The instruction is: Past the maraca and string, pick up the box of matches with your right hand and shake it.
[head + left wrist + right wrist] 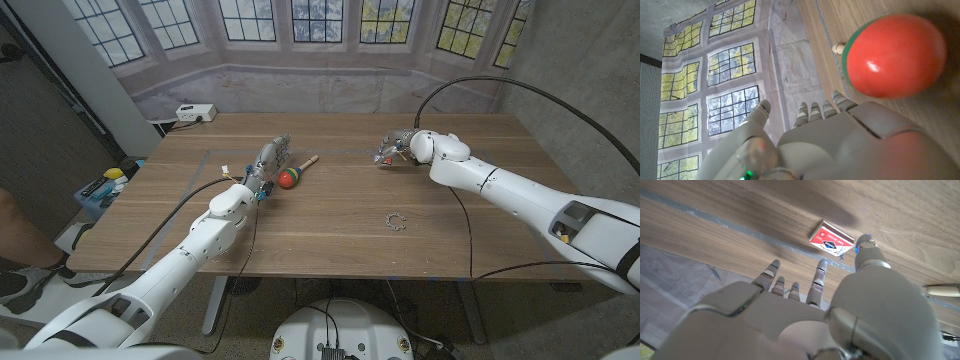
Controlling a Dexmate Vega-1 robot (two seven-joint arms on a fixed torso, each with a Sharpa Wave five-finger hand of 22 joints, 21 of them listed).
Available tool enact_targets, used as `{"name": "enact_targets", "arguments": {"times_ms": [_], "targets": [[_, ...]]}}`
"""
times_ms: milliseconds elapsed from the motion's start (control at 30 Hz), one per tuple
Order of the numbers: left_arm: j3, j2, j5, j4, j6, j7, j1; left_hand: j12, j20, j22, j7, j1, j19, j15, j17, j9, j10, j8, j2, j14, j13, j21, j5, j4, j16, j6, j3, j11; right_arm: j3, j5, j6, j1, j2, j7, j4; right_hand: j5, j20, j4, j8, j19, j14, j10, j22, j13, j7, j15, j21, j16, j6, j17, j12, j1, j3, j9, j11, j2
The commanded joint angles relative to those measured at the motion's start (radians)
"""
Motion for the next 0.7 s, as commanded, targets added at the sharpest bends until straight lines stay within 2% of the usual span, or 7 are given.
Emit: {"name": "enact_targets", "arguments": {"times_ms": [33, 700], "targets": [[0.002, -0.001, 0.001, 0.009, 0.001, -0.006, -0.007, 0.0, 0.002, 0.004, -0.001, 0.012, 0.007, 0.006, 0.004, 0.002, 0.002, 0.0, 0.0, -0.003, 0.003, -0.003, 0.004, -0.005, 0.002, 0.009, -0.001, 0.008, -0.004, -0.005, 0.012, 0.004, 0.01, -0.016, 0.025, 0.004, -0.005, 0.001, 0.007, 0.012, 0.005, 0.008, 0.005, 0.0, 0.0, -0.003, 0.007, 0.01, 0.018, 0.002, 0.006, 0.014, 0.009, 0.003, -0.001, 0.0], [0.002, 0.003, -0.003, 0.012, 0.009, -0.009, -0.006, 0.001, 0.003, 0.004, 0.0, 0.013, 0.008, 0.007, 0.003, 0.002, 0.003, 0.0, 0.0, -0.003, 0.003, -0.003, 0.004, -0.006, 0.002, 0.009, -0.003, 0.005, -0.013, -0.021, -0.001, 0.002, 0.013, -0.034, 0.037, 0.005, -0.011, 0.002, 0.026, 0.036, 0.03, 0.046, 0.005, -0.001, -0.001, -0.01, 0.01, 0.015, 0.089, 0.0, 0.012, 0.024, 0.015, 0.005, -0.007, -0.004]]}}
